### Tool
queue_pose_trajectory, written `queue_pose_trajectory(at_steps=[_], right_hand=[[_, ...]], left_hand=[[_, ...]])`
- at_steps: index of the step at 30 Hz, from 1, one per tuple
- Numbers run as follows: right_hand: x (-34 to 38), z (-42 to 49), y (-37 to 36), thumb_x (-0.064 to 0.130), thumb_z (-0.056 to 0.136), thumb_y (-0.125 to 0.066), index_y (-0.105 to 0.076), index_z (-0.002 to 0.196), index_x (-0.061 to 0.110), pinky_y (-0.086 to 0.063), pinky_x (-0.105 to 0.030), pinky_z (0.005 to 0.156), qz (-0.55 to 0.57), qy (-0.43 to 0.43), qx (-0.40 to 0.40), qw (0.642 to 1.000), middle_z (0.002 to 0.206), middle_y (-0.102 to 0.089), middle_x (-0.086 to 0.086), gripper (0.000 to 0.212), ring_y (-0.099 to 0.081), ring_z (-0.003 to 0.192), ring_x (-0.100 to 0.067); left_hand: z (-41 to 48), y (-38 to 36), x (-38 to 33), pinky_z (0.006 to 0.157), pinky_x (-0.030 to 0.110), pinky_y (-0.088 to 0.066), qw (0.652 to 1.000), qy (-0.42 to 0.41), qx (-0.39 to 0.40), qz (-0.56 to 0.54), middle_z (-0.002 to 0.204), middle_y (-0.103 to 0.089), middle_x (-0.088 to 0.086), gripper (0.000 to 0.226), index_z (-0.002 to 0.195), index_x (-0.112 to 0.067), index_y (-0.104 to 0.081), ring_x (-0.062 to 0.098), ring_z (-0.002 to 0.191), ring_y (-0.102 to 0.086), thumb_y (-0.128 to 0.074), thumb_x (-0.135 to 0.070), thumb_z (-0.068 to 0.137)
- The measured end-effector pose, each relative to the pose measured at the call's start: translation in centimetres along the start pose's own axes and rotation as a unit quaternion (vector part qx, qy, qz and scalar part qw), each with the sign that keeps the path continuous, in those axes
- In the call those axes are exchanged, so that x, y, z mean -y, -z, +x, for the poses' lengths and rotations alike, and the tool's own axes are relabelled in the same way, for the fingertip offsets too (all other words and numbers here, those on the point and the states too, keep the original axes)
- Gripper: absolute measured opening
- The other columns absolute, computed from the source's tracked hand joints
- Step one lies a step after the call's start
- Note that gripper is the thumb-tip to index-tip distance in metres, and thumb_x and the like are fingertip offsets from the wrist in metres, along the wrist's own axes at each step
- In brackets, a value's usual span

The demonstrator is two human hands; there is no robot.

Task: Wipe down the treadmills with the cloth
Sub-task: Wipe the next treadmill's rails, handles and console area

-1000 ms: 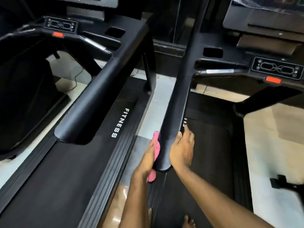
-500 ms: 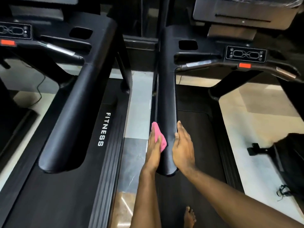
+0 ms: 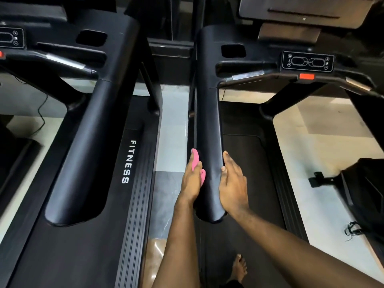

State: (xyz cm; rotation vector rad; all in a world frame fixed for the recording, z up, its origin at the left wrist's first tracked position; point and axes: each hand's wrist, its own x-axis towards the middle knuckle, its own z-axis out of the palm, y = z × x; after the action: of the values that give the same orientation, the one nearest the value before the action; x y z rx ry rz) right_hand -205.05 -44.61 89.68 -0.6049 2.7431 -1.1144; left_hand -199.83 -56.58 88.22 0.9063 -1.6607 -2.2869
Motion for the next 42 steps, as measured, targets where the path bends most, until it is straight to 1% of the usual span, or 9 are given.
queue_pose_trajectory(at_steps=[2,5,7,11,13,18,26,35,42], right_hand=[[-0.3,-0.1,0.0,0.019,0.108,-0.039,-0.037,0.157,0.025,-0.022,-0.025,0.111,0.012,-0.01,0.003,1.0,0.16,-0.038,0.013,0.049,-0.031,0.147,-0.005],[-0.5,-0.1,-0.3,0.019,0.109,-0.04,-0.04,0.155,0.026,-0.024,-0.027,0.116,0.062,-0.01,-0.001,0.998,0.157,-0.04,0.017,0.047,-0.032,0.145,0.0],[-0.9,-0.1,-0.5,0.018,0.109,-0.04,-0.043,0.154,0.024,-0.026,-0.026,0.121,0.101,-0.01,-0.009,0.995,0.153,-0.04,0.021,0.045,-0.03,0.141,0.011],[-1.1,-0.4,-0.6,0.017,0.11,-0.039,-0.045,0.151,0.023,-0.024,-0.025,0.123,0.174,-0.033,-0.001,0.984,0.153,-0.041,0.02,0.042,-0.029,0.14,0.014],[-1.2,-0.5,-0.7,0.019,0.111,-0.038,-0.046,0.151,0.027,-0.026,-0.033,0.125,0.233,-0.049,0.011,0.971,0.155,-0.042,0.017,0.042,-0.032,0.145,0.004],[-1.3,-0.1,-1.1,0.023,0.109,-0.039,-0.049,0.143,0.043,-0.024,-0.042,0.126,0.319,-0.078,0.027,0.944,0.156,-0.044,0.016,0.041,-0.033,0.147,-0.002],[0.5,4.7,0.6,0.03,0.11,-0.04,-0.045,0.152,0.033,-0.024,-0.035,0.124,0.188,-0.096,0.004,0.977,0.158,-0.041,0.009,0.042,-0.032,0.146,-0.006],[2.3,11.6,-2.3,0.04,0.11,-0.024,-0.012,0.163,0.028,-0.022,-0.045,0.118,0.046,-0.093,0.046,0.993,0.161,-0.039,-0.005,0.055,-0.03,0.151,-0.024],[2.5,11.3,-2.0,0.04,0.111,-0.025,-0.013,0.163,0.029,-0.025,-0.047,0.122,0.036,-0.083,0.036,0.995,0.161,-0.038,-0.007,0.055,-0.03,0.151,-0.028]], left_hand=[[-2.4,0.1,0.0,0.057,0.007,-0.037,1.0,-0.013,-0.004,0.006,0.161,-0.031,-0.013,0.058,0.148,-0.053,-0.037,0.012,0.094,-0.066,-0.033,-0.013,0.107],[-8.0,0.5,2.2,0.074,0.021,-0.054,0.993,-0.076,0.035,0.079,0.161,-0.031,-0.018,0.051,0.149,-0.055,-0.034,0.067,0.13,-0.026,-0.034,-0.024,0.108],[-10.8,0.6,3.2,0.08,0.035,-0.06,0.986,-0.068,0.055,0.145,0.166,-0.013,-0.012,0.045,0.145,-0.066,-0.028,0.048,0.134,-0.038,-0.038,-0.045,0.107],[-9.2,-0.2,2.3,0.113,0.053,-0.04,0.964,-0.095,0.034,0.248,0.156,0.019,-0.039,0.046,0.138,-0.078,-0.016,0.004,0.152,0.008,-0.037,-0.06,0.101],[-6.2,-0.7,1.3,0.123,0.045,-0.019,0.949,-0.094,0.025,0.299,0.162,0.021,-0.027,0.048,0.139,-0.078,-0.009,0.007,0.152,0.003,-0.034,-0.058,0.103],[-0.9,-2.1,-1.6,0.12,0.057,-0.024,0.936,-0.085,-0.004,0.342,0.167,0.015,-0.012,0.054,0.143,-0.074,-0.005,0.033,0.153,-0.01,-0.036,-0.058,0.102],[-6.7,-0.2,3.7,0.125,0.041,-0.011,0.966,-0.132,0.004,0.223,0.165,-0.007,-0.027,0.05,0.153,-0.054,-0.022,-0.003,0.152,-0.003,-0.036,-0.045,0.107],[4.2,0.7,4.9,0.128,0.044,-0.004,0.994,-0.036,0.069,-0.077,0.164,-0.017,-0.025,0.055,0.157,-0.044,-0.022,-0.001,0.152,-0.012,-0.035,-0.05,0.104],[3.4,0.8,3.9,0.127,0.046,-0.006,0.998,-0.051,0.024,-0.012,0.164,-0.019,-0.023,0.063,0.158,-0.039,-0.023,0.0,0.153,-0.011,-0.037,-0.062,0.101]])
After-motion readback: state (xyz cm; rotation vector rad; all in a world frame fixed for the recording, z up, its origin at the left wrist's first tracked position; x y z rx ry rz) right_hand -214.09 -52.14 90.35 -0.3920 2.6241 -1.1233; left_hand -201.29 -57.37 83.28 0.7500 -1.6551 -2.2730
